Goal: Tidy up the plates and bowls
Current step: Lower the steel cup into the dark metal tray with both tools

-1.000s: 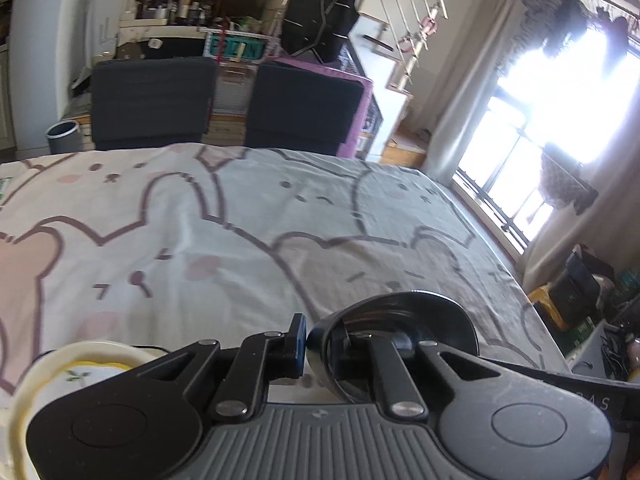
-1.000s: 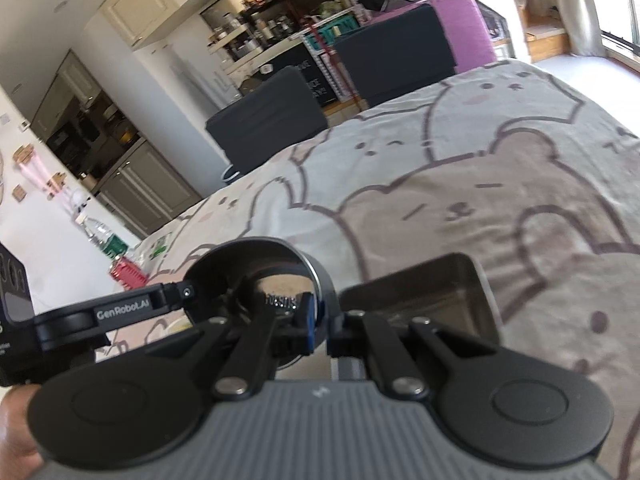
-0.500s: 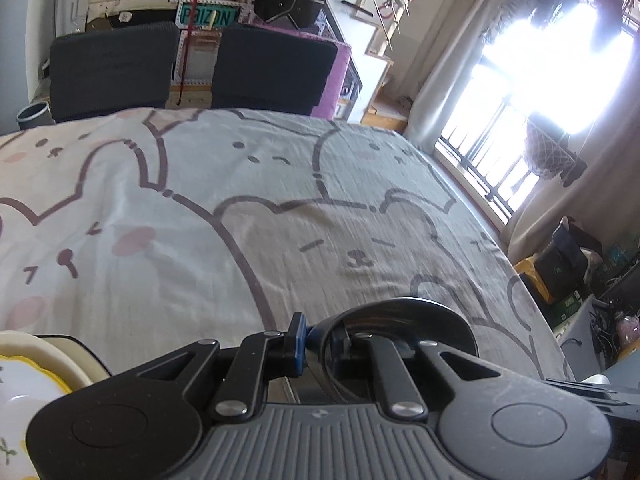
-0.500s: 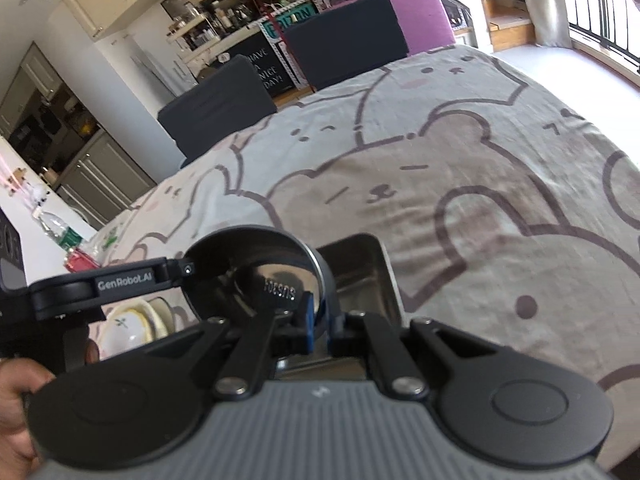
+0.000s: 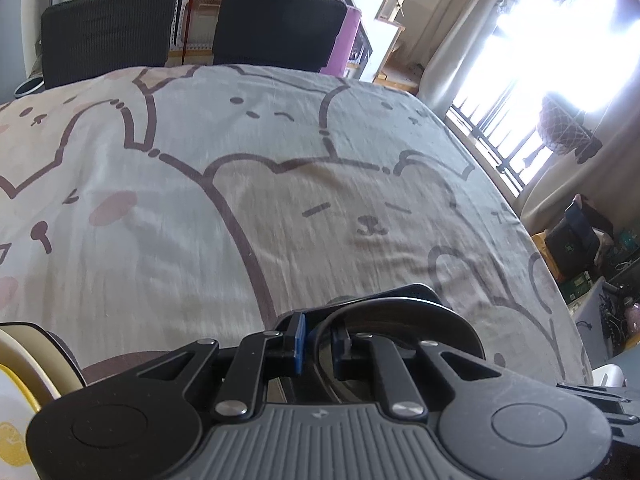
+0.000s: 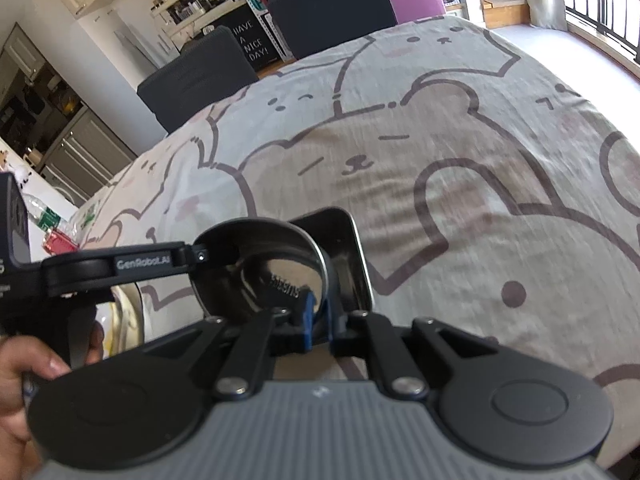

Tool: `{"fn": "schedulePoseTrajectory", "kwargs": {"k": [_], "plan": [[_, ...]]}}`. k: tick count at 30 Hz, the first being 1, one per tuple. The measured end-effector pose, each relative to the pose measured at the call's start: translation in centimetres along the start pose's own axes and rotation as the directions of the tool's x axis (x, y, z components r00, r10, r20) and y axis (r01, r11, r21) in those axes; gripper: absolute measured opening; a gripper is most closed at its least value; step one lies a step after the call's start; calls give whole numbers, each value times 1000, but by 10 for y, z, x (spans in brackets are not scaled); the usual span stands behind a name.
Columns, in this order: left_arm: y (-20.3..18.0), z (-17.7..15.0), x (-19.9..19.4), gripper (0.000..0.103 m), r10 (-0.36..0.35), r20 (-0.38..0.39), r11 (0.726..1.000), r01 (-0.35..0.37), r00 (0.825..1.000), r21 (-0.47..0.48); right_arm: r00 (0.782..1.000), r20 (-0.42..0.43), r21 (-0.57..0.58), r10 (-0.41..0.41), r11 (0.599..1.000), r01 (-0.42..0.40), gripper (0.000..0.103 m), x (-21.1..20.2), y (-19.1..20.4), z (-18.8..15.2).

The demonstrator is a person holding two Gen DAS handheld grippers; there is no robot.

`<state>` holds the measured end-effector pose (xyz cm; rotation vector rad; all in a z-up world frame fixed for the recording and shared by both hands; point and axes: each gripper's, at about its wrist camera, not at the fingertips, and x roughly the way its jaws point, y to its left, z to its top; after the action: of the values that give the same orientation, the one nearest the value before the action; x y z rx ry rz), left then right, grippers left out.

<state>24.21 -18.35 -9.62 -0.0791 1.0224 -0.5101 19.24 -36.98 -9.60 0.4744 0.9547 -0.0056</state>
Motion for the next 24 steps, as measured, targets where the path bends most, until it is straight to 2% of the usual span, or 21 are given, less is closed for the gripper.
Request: {"fn": "schedulePoseTrajectory", "kwargs": {"k": [8, 16, 21, 24], "plan": [[2, 2, 6, 14, -10, -15, 1000, 10, 1000, -9, 999, -27, -3, -26, 1000, 26, 10, 11, -1, 3], [11, 3, 9, 18, -42, -29, 995, 39, 999, -86, 998, -55, 45, -12, 999, 14, 13, 20, -7, 4], [15, 5, 8, 23, -63, -34, 991, 58, 997, -124, 998, -67, 81, 0, 997, 5, 13, 25, -13, 5], [17, 6, 6, 33, -81, -39, 987, 75, 996, -143, 997, -74, 112, 22, 994, -14, 14, 27, -17, 5]]}}
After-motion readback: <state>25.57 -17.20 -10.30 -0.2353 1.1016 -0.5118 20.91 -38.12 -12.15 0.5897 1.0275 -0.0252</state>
